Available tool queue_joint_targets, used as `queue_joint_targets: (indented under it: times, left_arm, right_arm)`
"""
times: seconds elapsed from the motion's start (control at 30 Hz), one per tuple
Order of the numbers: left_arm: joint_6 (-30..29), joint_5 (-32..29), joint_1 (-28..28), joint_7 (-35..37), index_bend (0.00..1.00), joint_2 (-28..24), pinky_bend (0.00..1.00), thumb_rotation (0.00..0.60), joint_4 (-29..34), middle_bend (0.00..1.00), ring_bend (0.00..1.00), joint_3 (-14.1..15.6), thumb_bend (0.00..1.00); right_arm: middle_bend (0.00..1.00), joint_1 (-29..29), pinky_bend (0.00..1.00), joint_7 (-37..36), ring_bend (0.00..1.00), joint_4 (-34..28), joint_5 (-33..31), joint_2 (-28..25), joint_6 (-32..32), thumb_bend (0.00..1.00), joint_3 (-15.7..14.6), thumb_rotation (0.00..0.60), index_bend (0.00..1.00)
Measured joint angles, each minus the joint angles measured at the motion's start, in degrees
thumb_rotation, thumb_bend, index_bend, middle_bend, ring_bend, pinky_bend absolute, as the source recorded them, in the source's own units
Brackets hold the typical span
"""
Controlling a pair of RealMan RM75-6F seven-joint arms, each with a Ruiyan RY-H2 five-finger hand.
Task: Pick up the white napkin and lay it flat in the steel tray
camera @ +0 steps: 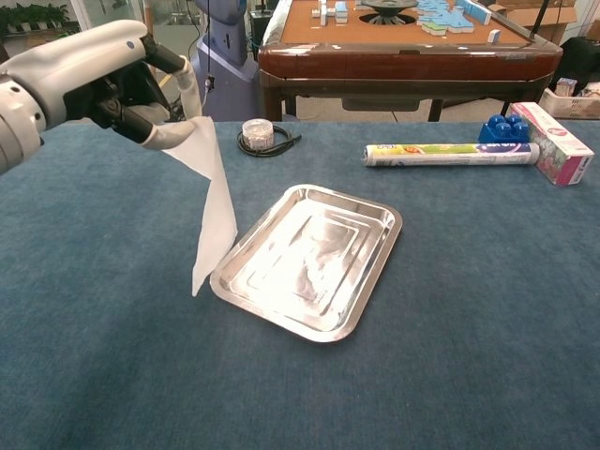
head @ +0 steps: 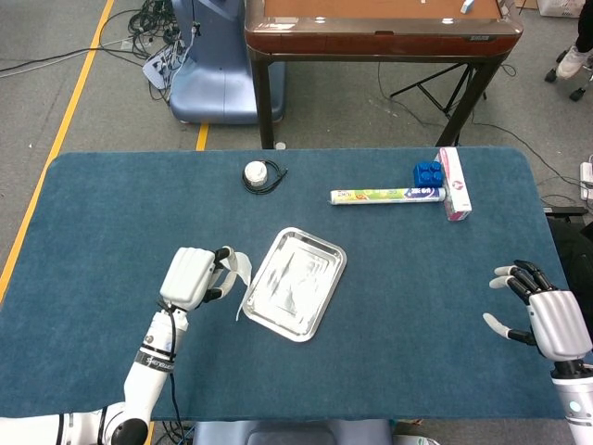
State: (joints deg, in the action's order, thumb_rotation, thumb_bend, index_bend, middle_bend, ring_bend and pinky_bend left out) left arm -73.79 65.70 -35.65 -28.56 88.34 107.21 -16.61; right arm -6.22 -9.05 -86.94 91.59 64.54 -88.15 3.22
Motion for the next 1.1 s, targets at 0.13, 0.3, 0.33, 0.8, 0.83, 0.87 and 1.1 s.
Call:
queue_joint_targets:
  times: [0.13,0.3,0.33,0.8,0.83,0.87,1.1]
  left_arm:
    - [-0.10,-0.60,-0.68,-0.05,0.68,0.05,1.00,0.600,0.10,1.00,1.00,-0.90,0.47]
    - [-0.31,-0.73,-1.53,-0.40,0.68,0.16,1.00,0.600,0.70,1.00,1.00,-1.49,0.47]
    - [-0.31,-0.74,-1.70,-0.54,0.68,0.19,1.00,0.600,0.80,1.00,1.00,-1.56,0.47]
    - [-1.21,-0.74,-3.99,-2.73,0.68,1.29,1.00,0.600,3.00,1.00,1.00,-2.06,0.47]
    - [-1.29,-0.66,-3.98,-2.79,0.68,1.33,1.00,0.600,2.95,1.00,1.00,-1.84,0.47]
    - [-1.41,-0.57,-3.93,-2.79,0.68,1.36,1.00,0.600,2.87,1.00,1.00,-1.55,0.47]
    - [-1.71,0.33,-2.97,-2.27,0.68,1.41,1.00,0.600,1.76,1.00,1.00,1.25,0.47]
  right_arm:
    - [0.33,-0.02,0.55,-0.04,0.19,-0.02,-0.02,-0.04,0.04,0.17,0.01,0.600,0.42]
    - [0.33,-0.03,0.55,-0.01,0.19,-0.02,-0.02,-0.03,0.07,0.17,0.00,0.600,0.42]
    - [0.33,-0.03,0.55,0.02,0.19,-0.01,-0.02,-0.02,0.09,0.17,-0.01,0.600,0.42]
    - [0.33,0.02,0.55,-0.55,0.19,-0.04,-0.03,-0.20,-0.12,0.17,0.06,0.600,0.42]
    - [0.33,0.03,0.55,-0.60,0.19,-0.03,-0.04,-0.21,-0.14,0.17,0.08,0.600,0.42]
    - [0.33,0.05,0.55,-0.63,0.19,-0.02,-0.06,-0.21,-0.16,0.17,0.08,0.600,0.42]
    - [0.33,-0.01,0.55,-0.20,0.19,0.00,-0.15,-0.14,0.04,0.17,0.08,0.600,0.42]
